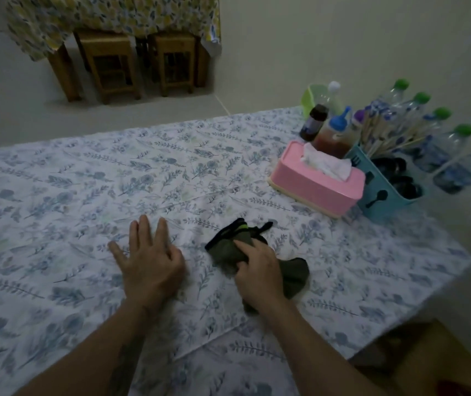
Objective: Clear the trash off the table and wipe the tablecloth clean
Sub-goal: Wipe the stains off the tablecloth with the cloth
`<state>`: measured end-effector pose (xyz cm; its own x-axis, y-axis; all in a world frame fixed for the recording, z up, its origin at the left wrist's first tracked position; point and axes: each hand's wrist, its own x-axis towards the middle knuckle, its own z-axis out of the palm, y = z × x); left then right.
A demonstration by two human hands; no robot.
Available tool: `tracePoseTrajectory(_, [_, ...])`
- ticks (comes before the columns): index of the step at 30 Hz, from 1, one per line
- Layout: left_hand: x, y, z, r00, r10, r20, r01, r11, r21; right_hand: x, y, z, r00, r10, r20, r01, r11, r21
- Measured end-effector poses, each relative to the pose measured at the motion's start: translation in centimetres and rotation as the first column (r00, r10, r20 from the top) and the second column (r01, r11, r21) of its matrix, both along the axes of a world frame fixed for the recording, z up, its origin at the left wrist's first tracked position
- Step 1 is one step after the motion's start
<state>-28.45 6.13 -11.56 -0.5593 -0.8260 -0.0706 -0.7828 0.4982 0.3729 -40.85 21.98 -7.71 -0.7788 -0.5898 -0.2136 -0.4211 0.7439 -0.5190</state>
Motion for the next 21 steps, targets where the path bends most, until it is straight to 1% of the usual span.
tracePoseTrajectory(3, [-0.2, 0.1, 0.1, 1.000, 0.011, 0.002, -0.011, 1.000, -0.022, 0.2, -1.6, -0.7, 0.989, 0.135, -0.056, -0.138, 0.990, -0.041])
tracePoseTrajectory(5, [-0.3, 0.2, 0.1, 1.000, 0.024, 0.016, -0.023, 0.998, -0.053, -1.3, -2.0, -1.4, 0.963, 0.234, -0.132, -0.237, 0.972, -0.004])
tracePoseTrajectory(6, [-0.4, 0.2, 0.1, 0.999, 0.033, 0.024, -0.031, 0.997, -0.064, -2.3, -1.9, -1.6, 0.950, 0.259, -0.172, -0.258, 0.966, 0.031])
tracePoseTrajectory(7, [-0.4, 0.2, 0.0, 0.999, 0.040, 0.029, -0.038, 0.997, -0.067, -3.4, -1.8, -1.8, 0.946, 0.250, -0.207, -0.243, 0.968, 0.056])
tracePoseTrajectory(8, [-0.5, 0.2, 0.0, 0.999, 0.044, 0.032, -0.042, 0.997, -0.068, -4.6, -1.6, -1.8, 0.951, 0.204, -0.233, -0.193, 0.979, 0.067])
tracePoseTrajectory(10, [-0.6, 0.3, 0.1, 0.999, 0.049, 0.025, -0.047, 0.996, -0.074, -7.1, -0.6, -1.6, 0.963, 0.045, -0.267, -0.031, 0.998, 0.056])
tracePoseTrajectory(12, [-0.6, 0.3, 0.1, 0.999, 0.048, 0.014, -0.047, 0.996, -0.078, -9.2, 1.6, -1.4, 0.956, -0.109, -0.274, 0.126, 0.991, 0.047])
tracePoseTrajectory(14, [-0.5, 0.2, 0.1, 0.999, 0.052, 0.007, -0.051, 0.995, -0.082, -10.4, 4.2, -1.3, 0.942, -0.194, -0.272, 0.213, 0.976, 0.042])
tracePoseTrajectory(18, [-0.4, 0.3, 0.1, 0.999, 0.051, 0.013, -0.050, 0.996, -0.077, -8.8, 6.7, -0.9, 0.957, -0.200, -0.212, 0.203, 0.979, -0.004])
tracePoseTrajectory(21, [-0.4, 0.2, 0.1, 0.998, 0.057, 0.016, -0.056, 0.996, -0.074, -5.4, 5.0, -0.8, 0.983, -0.091, -0.158, 0.086, 0.996, -0.037])
